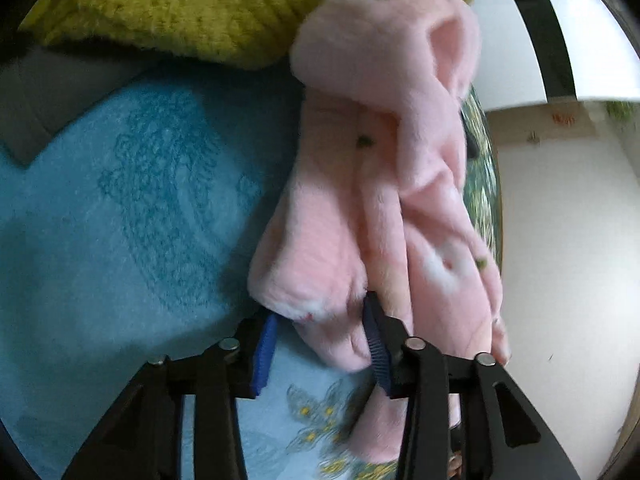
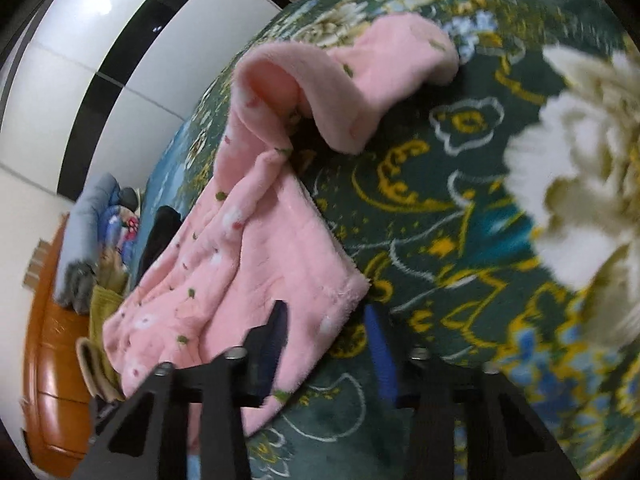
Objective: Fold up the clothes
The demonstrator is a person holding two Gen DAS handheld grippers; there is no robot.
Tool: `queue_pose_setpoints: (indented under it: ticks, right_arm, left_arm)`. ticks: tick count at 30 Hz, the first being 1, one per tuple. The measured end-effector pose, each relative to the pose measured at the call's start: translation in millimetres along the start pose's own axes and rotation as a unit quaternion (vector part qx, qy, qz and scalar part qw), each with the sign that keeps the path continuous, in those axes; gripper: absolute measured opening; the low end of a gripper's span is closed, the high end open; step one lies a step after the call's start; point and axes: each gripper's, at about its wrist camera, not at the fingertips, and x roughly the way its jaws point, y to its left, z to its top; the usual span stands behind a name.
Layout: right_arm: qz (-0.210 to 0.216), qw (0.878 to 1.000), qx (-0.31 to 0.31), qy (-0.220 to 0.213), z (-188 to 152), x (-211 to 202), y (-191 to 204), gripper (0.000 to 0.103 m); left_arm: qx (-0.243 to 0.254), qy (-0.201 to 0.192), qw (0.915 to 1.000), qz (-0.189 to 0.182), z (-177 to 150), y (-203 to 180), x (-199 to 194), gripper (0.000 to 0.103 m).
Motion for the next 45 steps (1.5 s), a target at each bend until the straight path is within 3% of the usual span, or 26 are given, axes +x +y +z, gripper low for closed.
queue_pose_setpoints:
  ticks: [2, 4, 7, 11, 16, 19, 23, 26, 29, 35, 40, 45]
  right_arm:
    - [0.009, 1.0, 0.021, 0.003, -1.3, 10.6, -0.9, 0.026]
    - [0.017, 0.999, 0.033, -0.001, -1.9, 16.6, 2.1, 0.009]
    - [0.02, 0.999, 0.026, -0.018, 1.9, 11.7, 15.8, 0.007]
    - [0.044, 0.995, -0.016, -0.093, 19.3, -45.6, 42.3, 0.006]
    - [0.069, 0.974, -0.067, -0.207, 27.5, -151.3, 58.7, 0.006]
    - [0.054, 0.962, -0.077, -0.256, 24.5, -198.9, 53.8, 0.006]
    - [0.009, 0.968, -0.031, -0.249, 23.2, -200.2, 18.5, 0.006]
    - [-0.001, 0.974, 0.01, -0.226, 23.9, -189.2, -10.3, 0.006]
    - [-0.005, 0.973, 0.017, -0.229, 28.6, -193.6, -22.7, 0.006]
    - [-0.013, 0.96, 0.016, -0.278, 49.3, -228.6, -20.7, 0.006]
    - [-0.025, 0.948, 0.005, -0.318, 80.1, -257.2, -1.5, 0.006]
    - [-0.085, 0.955, -0.015, -0.283, 121.2, -216.7, 18.9, 0.006]
  left_arm:
    - [-0.016, -0.002, 0.9999, 0.003, 1.9, 3.2, 1.3, 0.022]
    - [-0.023, -0.012, 0.9996, 0.01, 1.4, 3.8, -0.1, 0.016]
    - [-0.011, -0.046, 0.9983, 0.035, -1.7, -4.5, -14.2, 0.013]
    - [0.035, -0.118, 0.9914, 0.046, -7.1, -25.2, -66.3, 0.012]
    - [0.093, -0.227, 0.9692, 0.026, -28.0, -26.9, -177.8, 0.012]
    - [0.111, -0.261, 0.9575, 0.054, -49.1, -4.6, -219.0, 0.012]
    - [0.05, -0.234, 0.9655, 0.102, -54.8, 37.1, -200.0, 0.011]
    - [-0.015, -0.19, 0.976, 0.106, -55.0, 66.9, -173.6, 0.011]
    - [-0.013, -0.195, 0.9745, 0.111, -54.8, 61.8, -173.9, 0.011]
    - [0.002, -0.218, 0.97, 0.108, -50.9, 55.3, -184.3, 0.011]
    - [-0.011, -0.209, 0.9737, 0.091, -44.8, 79.0, -191.8, 0.011]
    - [-0.03, -0.188, 0.9766, 0.1, -39.6, 98.5, -188.6, 0.011]
